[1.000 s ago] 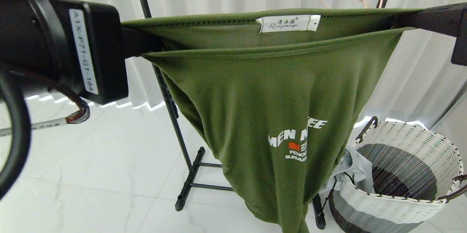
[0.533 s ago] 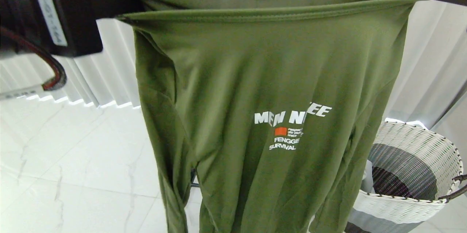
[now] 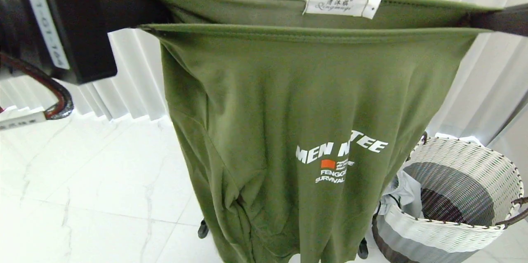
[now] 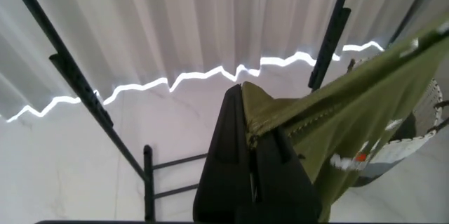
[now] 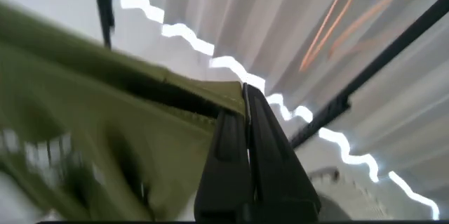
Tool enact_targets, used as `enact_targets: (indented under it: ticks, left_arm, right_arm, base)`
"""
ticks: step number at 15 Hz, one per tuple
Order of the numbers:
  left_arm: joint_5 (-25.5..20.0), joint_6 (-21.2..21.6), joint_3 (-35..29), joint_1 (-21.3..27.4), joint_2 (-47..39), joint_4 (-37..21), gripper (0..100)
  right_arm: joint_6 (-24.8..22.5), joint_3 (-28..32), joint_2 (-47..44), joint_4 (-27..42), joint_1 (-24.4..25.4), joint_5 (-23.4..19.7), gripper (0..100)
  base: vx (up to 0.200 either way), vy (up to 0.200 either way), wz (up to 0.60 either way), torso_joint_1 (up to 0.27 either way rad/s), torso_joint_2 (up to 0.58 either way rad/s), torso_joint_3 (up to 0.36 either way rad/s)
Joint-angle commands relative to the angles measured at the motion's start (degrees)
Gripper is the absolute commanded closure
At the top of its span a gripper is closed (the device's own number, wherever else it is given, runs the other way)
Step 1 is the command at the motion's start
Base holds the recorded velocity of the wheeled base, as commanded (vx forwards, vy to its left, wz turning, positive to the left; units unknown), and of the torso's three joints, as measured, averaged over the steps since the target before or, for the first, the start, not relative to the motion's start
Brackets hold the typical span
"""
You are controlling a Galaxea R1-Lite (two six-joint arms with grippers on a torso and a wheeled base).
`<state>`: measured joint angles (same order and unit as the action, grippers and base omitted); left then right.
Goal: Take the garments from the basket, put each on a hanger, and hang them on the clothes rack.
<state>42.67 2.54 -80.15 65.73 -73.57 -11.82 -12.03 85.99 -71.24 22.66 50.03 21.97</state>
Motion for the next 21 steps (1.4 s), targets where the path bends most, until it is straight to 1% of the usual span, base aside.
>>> enact_targets:
  ticks: [1,3,5,6,7,9,10,12,14,15,16,17,18,20,21]
  left_arm:
    - [0.2,-0.2,-3.1,0.7,-2.5,0.9,100]
    - [0.2,-0.2,-6.9,1.9,-5.8,3.2,100]
    - [0.2,-0.2,-8.4,1.9,-8.4,4.9,100]
    - [0.2,-0.2,-8.3,1.9,-9.0,5.3,100]
    - [0.2,-0.1,-8.0,1.9,-9.0,5.3,100]
    - [0.5,-0.1,-7.4,1.9,-8.1,5.1,100]
    - [0.5,-0.1,-7.1,1.8,-7.5,4.8,100]
    - [0.6,-0.3,-5.7,1.8,-4.2,1.7,100]
    - [0.6,-0.3,-4.6,1.9,-0.1,-4.2,100]
    - [0.6,-0.3,-4.1,1.9,1.8,-6.5,100]
    - [0.6,-0.3,-3.9,1.9,2.6,-7.6,100]
    - [0.5,-0.3,-2.4,2.0,5.2,-9.2,100]
    - [0.5,0.1,-0.6,2.6,6.6,-9.3,100]
    - [0.5,1.6,2.5,9.0,9.2,-9.3,100]
    - [0.5,2.2,3.1,10.9,9.7,-9.3,100]
  right_arm:
    - [0.0,0.0,6.8,8.1,1.3,-0.3,100]
    - [0.3,-0.4,10.6,13.9,6.3,-0.3,100]
    - [0.3,-0.7,11.7,18.2,14.7,-0.6,100]
    - [0.3,-0.7,11.6,19.0,16.9,-0.5,100]
    - [0.3,-0.9,11.1,19.1,17.1,-0.5,100]
    - [0.3,-0.8,10.6,19.1,16.7,-0.3,100]
    - [0.4,-0.8,10.3,19.0,15.5,-0.2,100]
    - [0.3,-0.5,7.9,17.0,7.9,0.2,100]
    - [0.1,-0.1,4.2,9.2,3.7,0.4,100]
    - [0.1,0.0,2.1,4.7,2.9,0.8,100]
    - [0.0,0.0,0.8,2.2,2.8,1.1,100]
    - [0.0,0.0,-2.4,-4.5,2.9,1.6,100]
    - [-0.4,0.0,-4.0,-7.5,3.1,1.6,100]
    - [-2.8,0.1,-6.5,-12.7,3.1,1.1,100]
    - [-3.2,0.1,-7.0,-13.4,3.1,1.1,100]
  base:
    - [0.000,0.000,0.00,0.000,0.00,0.000]
    - [0.000,0.000,0.00,0.000,0.00,0.000]
    - [0.000,0.000,0.00,0.000,0.00,0.000]
    - [0.000,0.000,0.00,0.000,0.00,0.000]
    - [0.000,0.000,0.00,0.000,0.00,0.000]
    - [0.000,0.000,0.00,0.000,0.00,0.000]
    - [0.000,0.000,0.00,0.000,0.00,0.000]
    - [0.000,0.000,0.00,0.000,0.00,0.000]
    - [0.000,0.000,0.00,0.000,0.00,0.000]
    - [0.000,0.000,0.00,0.000,0.00,0.000]
    - [0.000,0.000,0.00,0.000,0.00,0.000]
    - [0.000,0.000,0.00,0.000,0.00,0.000]
    - [0.000,0.000,0.00,0.000,0.00,0.000]
    - [0.000,0.000,0.00,0.000,0.00,0.000]
    - [0.000,0.000,0.00,0.000,0.00,0.000]
